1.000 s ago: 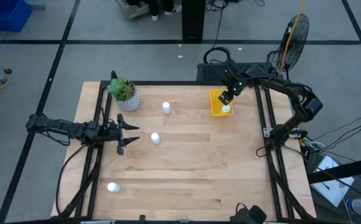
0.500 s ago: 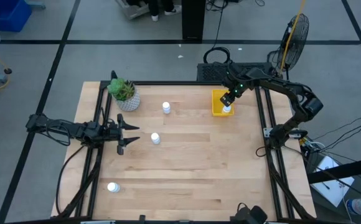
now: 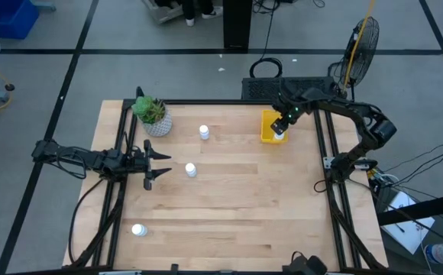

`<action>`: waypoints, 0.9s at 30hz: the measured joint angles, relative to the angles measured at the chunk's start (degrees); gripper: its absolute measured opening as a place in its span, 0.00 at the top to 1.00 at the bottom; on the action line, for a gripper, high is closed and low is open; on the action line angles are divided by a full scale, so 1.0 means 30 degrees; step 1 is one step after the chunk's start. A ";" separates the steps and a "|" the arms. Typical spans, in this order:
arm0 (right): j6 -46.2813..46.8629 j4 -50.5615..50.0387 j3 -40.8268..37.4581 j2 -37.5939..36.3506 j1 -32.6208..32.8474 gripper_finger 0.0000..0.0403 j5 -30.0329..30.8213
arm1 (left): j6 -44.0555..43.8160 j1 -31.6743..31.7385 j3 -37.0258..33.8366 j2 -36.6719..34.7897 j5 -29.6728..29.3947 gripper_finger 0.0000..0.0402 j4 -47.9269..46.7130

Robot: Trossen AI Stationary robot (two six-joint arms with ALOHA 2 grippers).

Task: Pick and place pill bottles into a basket
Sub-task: Put the white medicine bottle into the yellow bin

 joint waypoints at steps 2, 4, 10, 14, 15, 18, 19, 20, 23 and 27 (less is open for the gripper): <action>0.0142 0.0390 -0.0353 0.0000 0.0001 0.59 -0.0508 | 0.0003 0.0000 0.0000 0.0000 0.0000 0.47 0.0000; 0.0207 0.0691 -0.0616 0.0000 0.0007 0.59 -0.0806 | 0.0003 0.0007 0.0000 -0.0007 0.0000 0.47 0.0000; 0.0166 0.0878 -0.1017 0.0000 0.0007 0.59 -0.0788 | 0.0003 0.0007 0.0000 0.0000 0.0000 0.47 -0.0007; 0.0156 0.0793 -0.1046 0.0000 0.0007 0.59 -0.0784 | 0.0000 0.0003 0.0000 -0.0001 0.0000 0.47 -0.0003; 0.0156 0.0821 -0.1046 0.0000 0.0007 0.59 -0.0784 | 0.0000 0.0005 0.0000 -0.0007 0.0000 0.47 0.0000; 0.0247 0.0900 -0.1046 0.0000 0.0007 0.59 -0.0782 | 0.0001 0.0005 0.0000 -0.0005 0.0000 0.47 0.0000; 0.0347 0.0895 -0.1046 0.0000 0.0007 0.59 -0.0769 | -0.0004 0.0001 0.0000 -0.0003 0.0000 0.47 -0.0003; 0.0415 0.0893 -0.1046 0.0000 0.0007 0.59 -0.0769 | 0.0003 0.0007 0.0000 0.0000 0.0000 0.47 0.0000; 0.0771 0.0893 -0.1046 0.0000 0.0007 0.59 -0.0760 | -0.0003 0.0006 0.0000 -0.0006 0.0000 0.47 -0.0003; 0.1313 0.0890 -0.1046 0.0000 0.0007 0.43 -0.0605 | 0.0002 0.0005 0.0000 0.0000 0.0000 0.47 -0.0005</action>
